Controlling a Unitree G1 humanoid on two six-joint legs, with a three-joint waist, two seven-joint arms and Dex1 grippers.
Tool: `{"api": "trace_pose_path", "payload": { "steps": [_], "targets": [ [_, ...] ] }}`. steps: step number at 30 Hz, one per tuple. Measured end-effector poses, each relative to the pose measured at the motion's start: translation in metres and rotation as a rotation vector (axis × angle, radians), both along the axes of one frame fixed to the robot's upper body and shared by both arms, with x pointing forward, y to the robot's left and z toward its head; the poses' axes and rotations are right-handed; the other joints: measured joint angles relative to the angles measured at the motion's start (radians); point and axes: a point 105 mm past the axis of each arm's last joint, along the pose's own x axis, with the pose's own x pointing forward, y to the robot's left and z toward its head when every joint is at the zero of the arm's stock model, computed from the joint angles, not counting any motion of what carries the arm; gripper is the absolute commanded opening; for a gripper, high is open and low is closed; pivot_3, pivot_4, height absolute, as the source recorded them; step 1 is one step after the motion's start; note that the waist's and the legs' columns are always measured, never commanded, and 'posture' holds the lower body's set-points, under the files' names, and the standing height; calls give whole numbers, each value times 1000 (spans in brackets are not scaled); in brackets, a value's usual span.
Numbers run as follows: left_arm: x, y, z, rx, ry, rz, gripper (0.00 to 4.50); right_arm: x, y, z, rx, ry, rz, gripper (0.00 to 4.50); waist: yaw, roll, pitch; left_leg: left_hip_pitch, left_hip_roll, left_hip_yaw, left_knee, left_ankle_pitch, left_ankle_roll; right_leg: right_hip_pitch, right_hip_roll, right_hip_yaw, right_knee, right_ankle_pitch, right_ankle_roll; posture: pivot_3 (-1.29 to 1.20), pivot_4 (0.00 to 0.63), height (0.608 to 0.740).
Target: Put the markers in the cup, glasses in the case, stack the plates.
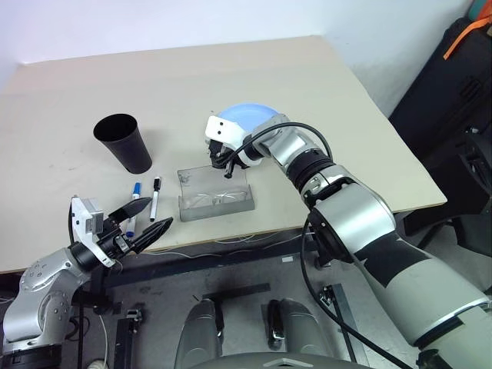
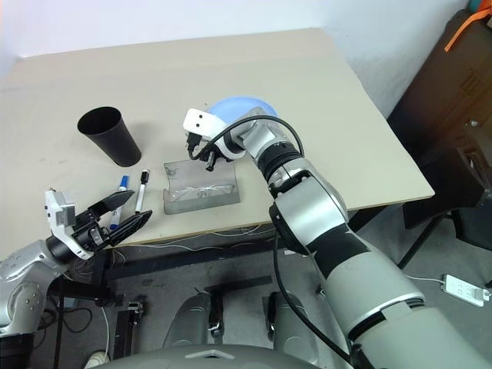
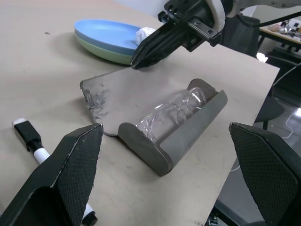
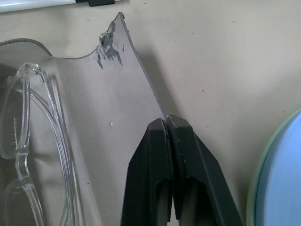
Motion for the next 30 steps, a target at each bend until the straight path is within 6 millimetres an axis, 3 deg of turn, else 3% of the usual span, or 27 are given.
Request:
{"api": "trace_pose_path", "payload": {
  "steps": [13,16,23,26,30],
  "targets": [
    [4,-1,0,-5,-3,-7,4500,9,-11,28,65,-36,-24,66,0,0,0,0,0,0,0,0,0,0,0,0,0,0,0,0,150,738],
    [5,-5,-1,-13,2,-20,4500,9,-12,28,68,-28,-36,683,0,0,0,0,0,0,0,0,0,0,0,0,0,0,0,0,150,738],
    [6,-7,-3,-13,3,-26,4500,13,-7,28,97,-43,-90,2998,-1,0,0,0,0,0,0,0,0,0,0,0,0,0,0,0,150,738],
    [5,-7,-3,-11,-2,-24,4500,14,1,29,112,-102,-79,2998,-1,0,0,0,0,0,0,0,0,0,0,0,0,0,0,0,150,738],
    [3,-6,-6,-11,9,-20,4500,3,6,22,128,12,-44,2998,-1,0,0,0,0,0,0,0,0,0,0,0,0,0,0,0,150,738]
  ]
}}
